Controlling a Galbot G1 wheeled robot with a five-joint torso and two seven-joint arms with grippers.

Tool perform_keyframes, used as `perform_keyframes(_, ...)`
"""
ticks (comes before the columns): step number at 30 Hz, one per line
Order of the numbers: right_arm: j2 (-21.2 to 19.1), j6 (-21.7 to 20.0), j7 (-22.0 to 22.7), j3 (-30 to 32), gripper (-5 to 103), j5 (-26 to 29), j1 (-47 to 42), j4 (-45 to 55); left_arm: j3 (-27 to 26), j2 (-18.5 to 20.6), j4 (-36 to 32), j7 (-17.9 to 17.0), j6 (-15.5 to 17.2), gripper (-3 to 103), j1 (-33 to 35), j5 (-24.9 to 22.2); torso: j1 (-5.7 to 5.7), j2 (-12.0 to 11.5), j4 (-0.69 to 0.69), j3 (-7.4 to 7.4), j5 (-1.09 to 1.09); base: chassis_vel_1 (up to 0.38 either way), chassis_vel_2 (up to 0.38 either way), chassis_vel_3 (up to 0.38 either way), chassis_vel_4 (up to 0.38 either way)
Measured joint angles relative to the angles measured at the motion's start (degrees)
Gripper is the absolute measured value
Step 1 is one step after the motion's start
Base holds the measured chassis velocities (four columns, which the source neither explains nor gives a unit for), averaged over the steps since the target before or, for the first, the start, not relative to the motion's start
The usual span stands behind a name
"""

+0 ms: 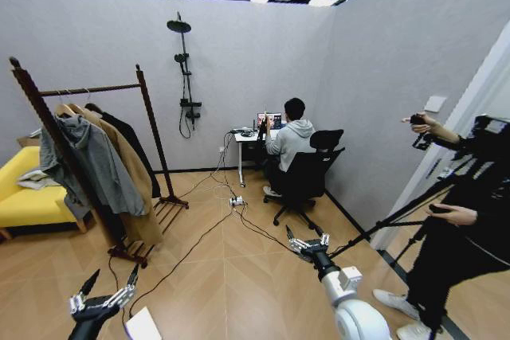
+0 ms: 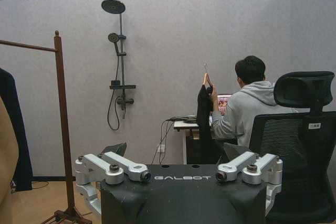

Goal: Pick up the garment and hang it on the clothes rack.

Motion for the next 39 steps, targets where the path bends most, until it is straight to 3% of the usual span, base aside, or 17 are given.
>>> perform_keyframes(18,-0.34,1.79,-0.88,-0.06,100,-0.5,0.09,-0.89,0.0,0.0,0.0,-0.01,0.0,100,0.0,0.0,0.0,-0.01,0.01,0.0,0.03,-0.154,0.149,0.154,-0.146)
perform_keyframes(19,-0.4,1.81,-0.89,-0.05,100,-0.5,0.08,-0.86,0.0,0.0,0.0,0.01,0.0,100,0.0,0.0,0.03,-0.01,-0.02,0.01,-0.06,-0.282,0.241,0.258,-0.281)
perform_keyframes(21,-0.45,1.82,-0.91,-0.06,100,-0.47,0.07,-0.8,0.0,0.0,-0.01,0.0,0.0,100,0.0,0.0,0.01,-0.01,0.0,0.01,0.03,-0.284,0.274,0.258,-0.281)
perform_keyframes(39,-0.6,2.58,-0.9,0.09,100,-0.1,-0.36,-0.25,0.0,0.0,0.0,0.01,0.0,100,0.0,0.0,0.01,-0.01,0.0,0.0,-0.01,-0.35,0.343,0.354,-0.351)
